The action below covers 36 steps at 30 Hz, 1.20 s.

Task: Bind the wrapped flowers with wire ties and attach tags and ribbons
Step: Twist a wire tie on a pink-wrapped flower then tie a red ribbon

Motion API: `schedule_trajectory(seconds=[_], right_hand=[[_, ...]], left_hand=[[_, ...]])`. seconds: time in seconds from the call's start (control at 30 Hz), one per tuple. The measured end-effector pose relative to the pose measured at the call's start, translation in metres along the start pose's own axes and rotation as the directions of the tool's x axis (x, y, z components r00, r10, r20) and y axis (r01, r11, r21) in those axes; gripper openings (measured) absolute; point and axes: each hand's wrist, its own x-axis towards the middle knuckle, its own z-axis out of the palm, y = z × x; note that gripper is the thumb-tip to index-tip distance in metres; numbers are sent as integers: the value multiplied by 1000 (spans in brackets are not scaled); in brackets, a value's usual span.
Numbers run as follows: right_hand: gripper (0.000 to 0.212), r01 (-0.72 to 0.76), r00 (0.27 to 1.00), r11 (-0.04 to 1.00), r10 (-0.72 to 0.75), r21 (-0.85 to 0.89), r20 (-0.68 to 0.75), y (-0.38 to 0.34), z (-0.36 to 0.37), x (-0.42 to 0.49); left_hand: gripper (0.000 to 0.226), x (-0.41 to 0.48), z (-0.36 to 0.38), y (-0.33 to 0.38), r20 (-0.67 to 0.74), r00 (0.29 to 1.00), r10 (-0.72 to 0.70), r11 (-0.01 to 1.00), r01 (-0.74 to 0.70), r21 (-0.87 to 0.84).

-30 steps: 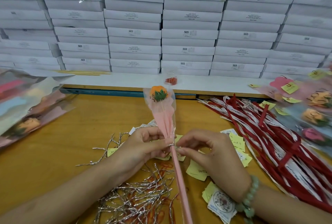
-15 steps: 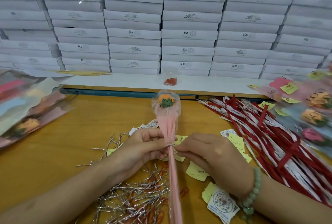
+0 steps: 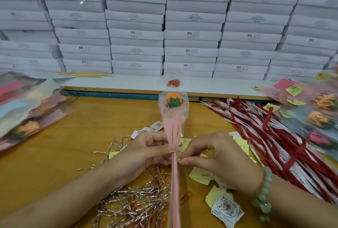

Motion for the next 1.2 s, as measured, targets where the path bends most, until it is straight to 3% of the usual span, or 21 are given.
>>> schedule_trajectory(seconds=[0.23, 0.37, 0.47, 0.53, 0.57, 0.7, 0.8, 0.97, 1.1, 1.2], right_hand=[[7, -140, 990, 973, 138, 185, 22, -1, 5, 1], [17, -345, 939, 851, 318, 395, 134, -3, 12, 1], [22, -510, 859, 687, 438, 518, 265, -4, 15, 0], [22, -563, 823, 607, 470, 561, 318, -5, 15, 0], [20, -552, 830, 620, 469, 557, 301, -5, 15, 0], [13, -312, 939, 862, 345, 399, -11, -8, 11, -1], [12, -129, 978, 981, 150, 145, -145, -10, 9, -2], [21, -10, 995, 988, -6, -154, -103, -11, 12, -9], [26, -7, 993, 979, -18, -205, -119, -13, 12, -9], [16, 4, 991, 967, -38, -256, -127, -13, 11, -9]], left_hand=[[33, -1, 0, 1, 18, 1000, 0, 1000, 0, 12], [33, -1, 1, 1, 9, 1000, 13, 1000, -13, 12], [36, -2, 2, 2, 9, 1000, 15, 1000, -15, -5], [35, -2, 2, 2, 6, 1000, 15, 1000, -15, -9], [34, -2, 1, 1, 9, 1000, 14, 1000, -14, -15], [34, -2, 0, 1, 15, 1000, 10, 999, -9, -53], [29, -1, 0, 1, -1, 1000, 4, 996, -4, -88], [28, 1, -2, 1, -22, 1000, -7, 992, 4, -130], [25, 0, -2, 1, -24, 1000, -5, 992, 2, -127], [29, 0, -1, 1, -27, 1000, -11, 993, 8, -116]])
